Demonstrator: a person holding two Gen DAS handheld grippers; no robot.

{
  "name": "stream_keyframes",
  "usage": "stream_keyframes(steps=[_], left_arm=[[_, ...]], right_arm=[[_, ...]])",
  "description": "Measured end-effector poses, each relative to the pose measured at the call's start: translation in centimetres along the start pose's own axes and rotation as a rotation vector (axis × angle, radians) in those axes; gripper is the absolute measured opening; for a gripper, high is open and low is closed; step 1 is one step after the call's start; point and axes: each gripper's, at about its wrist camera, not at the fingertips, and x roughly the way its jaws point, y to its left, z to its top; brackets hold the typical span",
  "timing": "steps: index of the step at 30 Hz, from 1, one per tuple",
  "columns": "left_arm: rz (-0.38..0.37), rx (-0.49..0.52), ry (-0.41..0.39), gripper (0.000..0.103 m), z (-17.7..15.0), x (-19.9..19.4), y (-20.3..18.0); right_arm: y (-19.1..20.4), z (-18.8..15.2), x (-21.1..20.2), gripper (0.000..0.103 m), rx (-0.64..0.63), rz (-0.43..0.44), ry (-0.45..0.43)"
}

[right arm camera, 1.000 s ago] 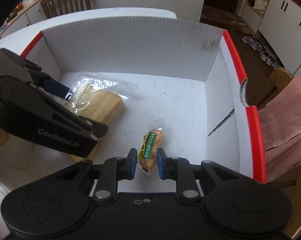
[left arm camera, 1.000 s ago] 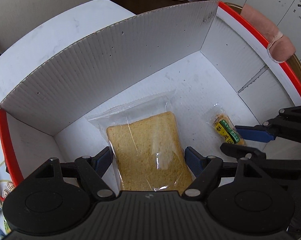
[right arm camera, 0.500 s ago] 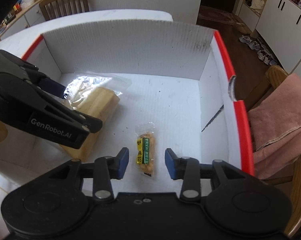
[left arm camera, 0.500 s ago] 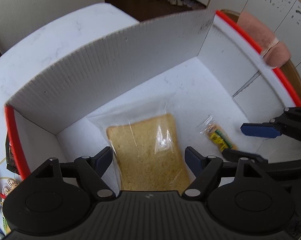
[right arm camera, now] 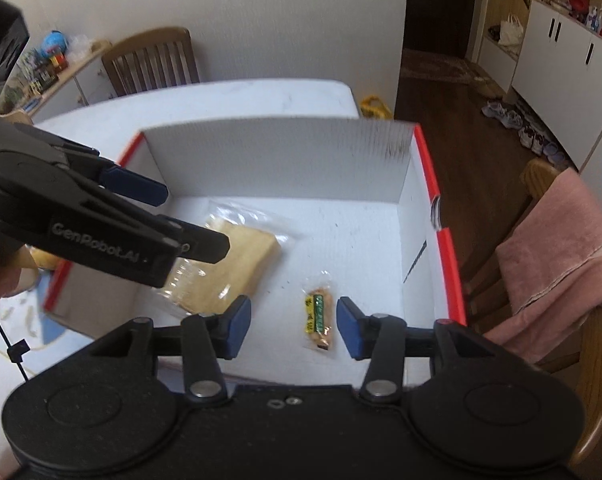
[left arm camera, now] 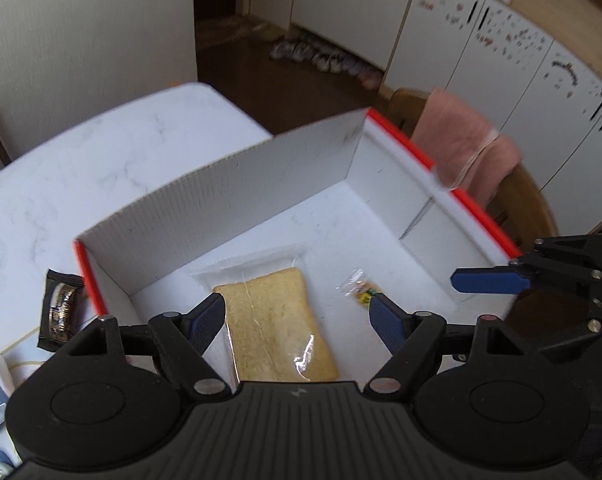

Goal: Organize objects
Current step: 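Withdraw both tools from the shoebox back over the table items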

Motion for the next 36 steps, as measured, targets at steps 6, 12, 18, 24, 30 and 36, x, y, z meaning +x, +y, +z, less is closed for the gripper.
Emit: stream_keyframes(steps=[6, 12, 18, 24, 30, 36], left_arm=[[-0.016, -0.017, -0.071, 0.079, -1.5, -3.9, 0.2], [-0.007, -0.040, -0.140, 0.079, -3.7, -7.7, 1.5], [0.025, -0.067, -0.200, 0.081, -6.9, -11.1, 3.7], [0.045, -0.132, -0.234, 0.082, -10.0, -13.5, 6.7], [0.056, -0.193, -0.257, 0.089, -13.3, -15.6, 10.1], [0.048, -0.226, -0.266, 0.102, -16.4, -17.0, 13.5]], right_arm=[[0.9, -0.3, -2.4, 0.049, 0.032, 0.024, -0.053], [2.5, -0.9, -3.9, 0.049, 0.048, 0.050, -0.096], [5.2, -1.5, -4.9, 0.051, 0.047, 0.069, -0.136], [8.4, -1.9, -5.4, 0.062, 0.046, 0.092, -0.161], [11.9, -2.4, -5.4, 0.073, 0.050, 0.116, -0.173], [15.4, -2.8, -5.0, 0.085, 0.029, 0.126, -0.175]])
